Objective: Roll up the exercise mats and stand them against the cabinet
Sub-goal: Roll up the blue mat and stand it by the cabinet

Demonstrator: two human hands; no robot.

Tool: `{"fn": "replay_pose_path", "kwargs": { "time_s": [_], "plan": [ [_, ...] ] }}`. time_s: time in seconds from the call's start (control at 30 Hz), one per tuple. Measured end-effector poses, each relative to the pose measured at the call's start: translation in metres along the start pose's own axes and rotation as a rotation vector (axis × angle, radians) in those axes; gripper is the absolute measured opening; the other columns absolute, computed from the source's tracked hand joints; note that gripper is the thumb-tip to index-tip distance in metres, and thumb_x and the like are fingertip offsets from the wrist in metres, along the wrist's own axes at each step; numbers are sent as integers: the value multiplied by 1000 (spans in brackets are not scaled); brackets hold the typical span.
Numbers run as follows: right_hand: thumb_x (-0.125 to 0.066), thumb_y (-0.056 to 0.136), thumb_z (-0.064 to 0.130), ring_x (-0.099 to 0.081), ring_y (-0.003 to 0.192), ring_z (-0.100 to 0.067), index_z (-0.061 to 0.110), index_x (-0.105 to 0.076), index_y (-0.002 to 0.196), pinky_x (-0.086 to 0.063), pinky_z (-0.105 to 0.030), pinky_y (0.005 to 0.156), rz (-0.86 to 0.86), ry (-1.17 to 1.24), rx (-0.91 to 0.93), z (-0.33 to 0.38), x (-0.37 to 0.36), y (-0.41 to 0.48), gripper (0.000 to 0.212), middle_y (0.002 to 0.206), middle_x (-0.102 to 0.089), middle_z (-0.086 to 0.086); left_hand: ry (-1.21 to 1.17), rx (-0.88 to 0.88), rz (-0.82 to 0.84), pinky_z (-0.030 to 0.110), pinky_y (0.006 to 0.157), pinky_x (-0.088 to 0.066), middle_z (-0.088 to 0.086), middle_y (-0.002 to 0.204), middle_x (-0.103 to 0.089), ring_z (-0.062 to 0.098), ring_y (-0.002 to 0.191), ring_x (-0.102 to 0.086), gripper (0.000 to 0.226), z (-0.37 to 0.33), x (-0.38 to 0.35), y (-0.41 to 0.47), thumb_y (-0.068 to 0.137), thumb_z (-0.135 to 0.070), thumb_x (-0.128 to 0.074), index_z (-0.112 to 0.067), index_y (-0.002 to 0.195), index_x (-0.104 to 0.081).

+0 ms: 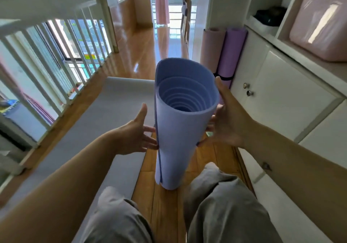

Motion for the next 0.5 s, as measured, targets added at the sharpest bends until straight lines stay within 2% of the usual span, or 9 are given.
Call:
{"fn": "replay_pose_path", "kwargs": {
  "time_s": [0.1, 0.2, 0.3, 0.37, 0.4, 0.47, 0.5],
  "plan": [
    [-61, 51, 83, -45, 128, -37, 26, -42, 143, -33, -76, 92, 46, 36, 22, -3, -11, -5, 110, 140, -47, -12, 41, 9, 34, 54, 112, -23, 18, 144, -44, 37, 129, -46, 109, -1, -11, -12, 64, -88, -8, -19, 147, -27],
    [-72, 43, 80, -47, 126, -36, 33, -47, 138, -33, -76, 92, 39, -20, 76, -2, -18, -10, 109, 138, -51, -9, 121, 21, -11, 57, 109, -27, 13, 146, -42, 34, 134, -40, 104, -3, -13, -24, 69, -85, -14, -17, 146, -31],
    [-67, 53, 78, -54, 120, -32, 35, -56, 129, -39, -71, 93, -38, -128, 109, 5, -14, -18, 88, 129, -59, -7, 181, -179, -47, 49, 106, -38, 4, 140, -48, 25, 128, -47, 71, -26, -12, -35, 87, -67, -31, -20, 138, -42],
    [-69, 50, 82, -56, 116, -32, 37, -57, 128, -41, -72, 91, -44, -161, 99, 7, -11, -20, 90, 122, -63, -7, 121, -366, -72, 40, 98, -49, 5, 129, -55, 20, 114, -57, 45, -48, -11, -45, 93, -44, -49, -26, 133, -44],
    [-68, 47, 84, -57, 114, -32, 37, -57, 128, -42, -72, 90, -48, -182, 95, 8, -12, -23, 94, 118, -64, -8, 109, -433, -88, 36, 91, -53, 5, 123, -58, 19, 108, -61, 40, -57, -10, -50, 93, -34, -55, -29, 131, -43],
    [-65, 43, 87, -60, 111, -32, 35, -58, 126, -44, -69, 89, -85, -216, 101, 9, -9, -24, 98, 116, -66, -8, 142, -473, -105, 31, 82, -57, 5, 117, -61, 19, 101, -64, 30, -67, -10, -59, 93, -26, -57, -30, 122, -48],
    [-65, 41, 87, -61, 110, -32, 33, -60, 124, -45, -67, 90, -114, -225, 103, 10, -6, -24, 99, 116, -68, -7, 154, -457, -110, 33, 82, -57, 8, 117, -62, 21, 100, -65, 22, -69, -9, -63, 94, -26, -55, -26, 116, -53]
  ]
}}
Point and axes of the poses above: each hand's wrist, its own y-axis towards the middle knuckle, its own x-axis out of the back of the hand, z = x × y, the point moved 9 cm from there along y, towards the middle knuckle
